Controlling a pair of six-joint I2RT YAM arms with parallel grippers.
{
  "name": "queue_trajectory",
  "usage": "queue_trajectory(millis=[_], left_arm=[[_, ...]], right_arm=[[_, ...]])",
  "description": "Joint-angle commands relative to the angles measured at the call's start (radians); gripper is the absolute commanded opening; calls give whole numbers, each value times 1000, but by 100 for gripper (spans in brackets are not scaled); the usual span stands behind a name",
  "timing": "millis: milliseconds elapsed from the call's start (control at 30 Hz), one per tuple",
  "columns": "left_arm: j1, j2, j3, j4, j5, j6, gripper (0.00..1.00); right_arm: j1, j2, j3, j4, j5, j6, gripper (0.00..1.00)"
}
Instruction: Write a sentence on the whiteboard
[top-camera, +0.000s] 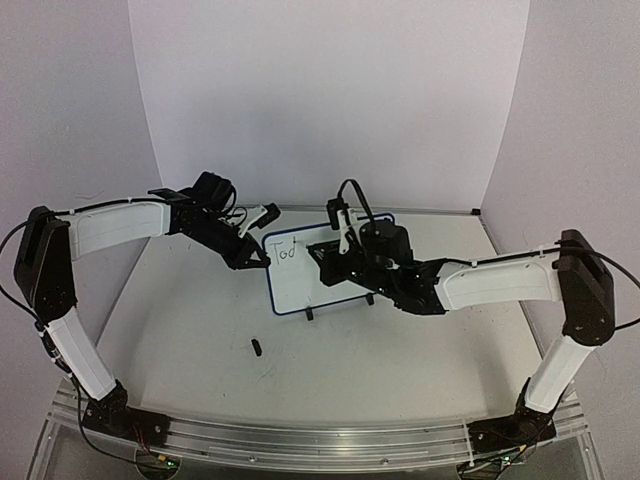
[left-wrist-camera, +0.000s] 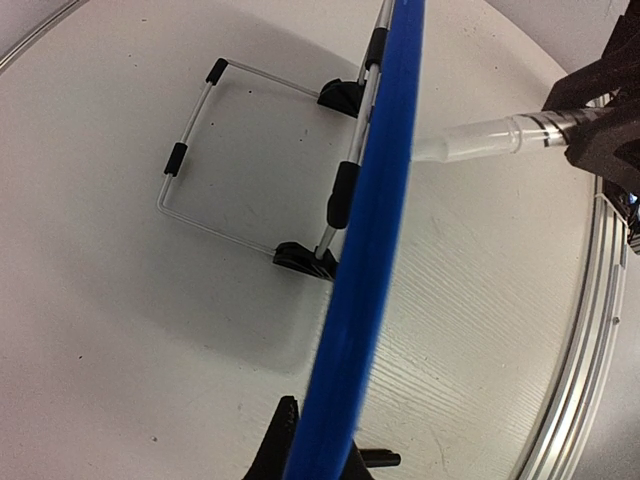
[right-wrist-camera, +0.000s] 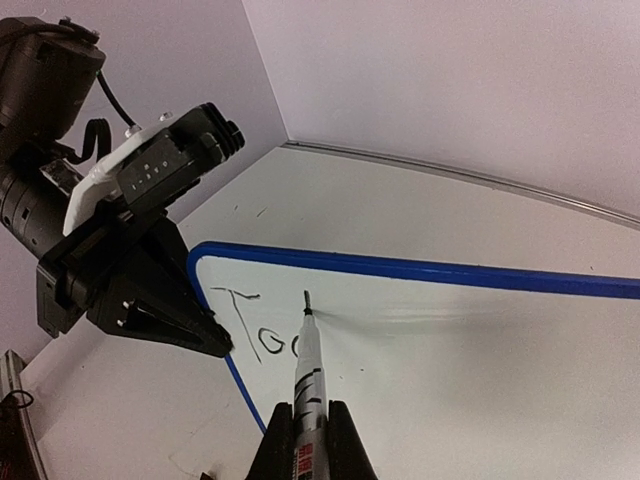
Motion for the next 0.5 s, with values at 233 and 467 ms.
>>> queue_trajectory(millis=[233,467], left_arm=[[-6,29,13,-24,-44,20,0],[-6,29,13,-23,-47,21,0]], right_arm=[[-7,49,-20,17,11,29,0],[-7,17,-61,16,35,35,0]])
